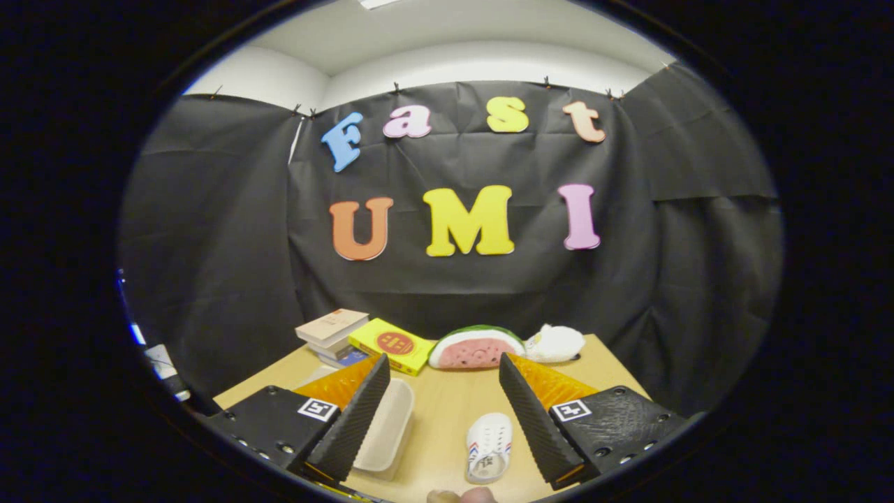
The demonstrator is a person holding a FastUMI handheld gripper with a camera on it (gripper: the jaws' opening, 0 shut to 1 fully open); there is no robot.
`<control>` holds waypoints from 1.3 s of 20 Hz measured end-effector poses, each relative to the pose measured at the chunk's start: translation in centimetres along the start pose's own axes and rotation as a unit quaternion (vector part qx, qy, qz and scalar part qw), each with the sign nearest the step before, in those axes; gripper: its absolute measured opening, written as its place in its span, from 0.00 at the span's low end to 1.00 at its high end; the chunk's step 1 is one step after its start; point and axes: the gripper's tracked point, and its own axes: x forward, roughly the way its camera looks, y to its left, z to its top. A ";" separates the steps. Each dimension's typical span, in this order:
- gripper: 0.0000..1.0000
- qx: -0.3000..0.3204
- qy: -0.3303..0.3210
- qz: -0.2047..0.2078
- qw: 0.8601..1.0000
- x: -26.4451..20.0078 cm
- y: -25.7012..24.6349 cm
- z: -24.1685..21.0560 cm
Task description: Open the storage box then place both shoes into the box .Put the left shoe in first, then the right shoe, with the right side of both shoes facing outward in a uniform manner.
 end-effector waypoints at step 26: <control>0.95 0.293 0.313 0.226 0.875 8.5 9.3 -19.9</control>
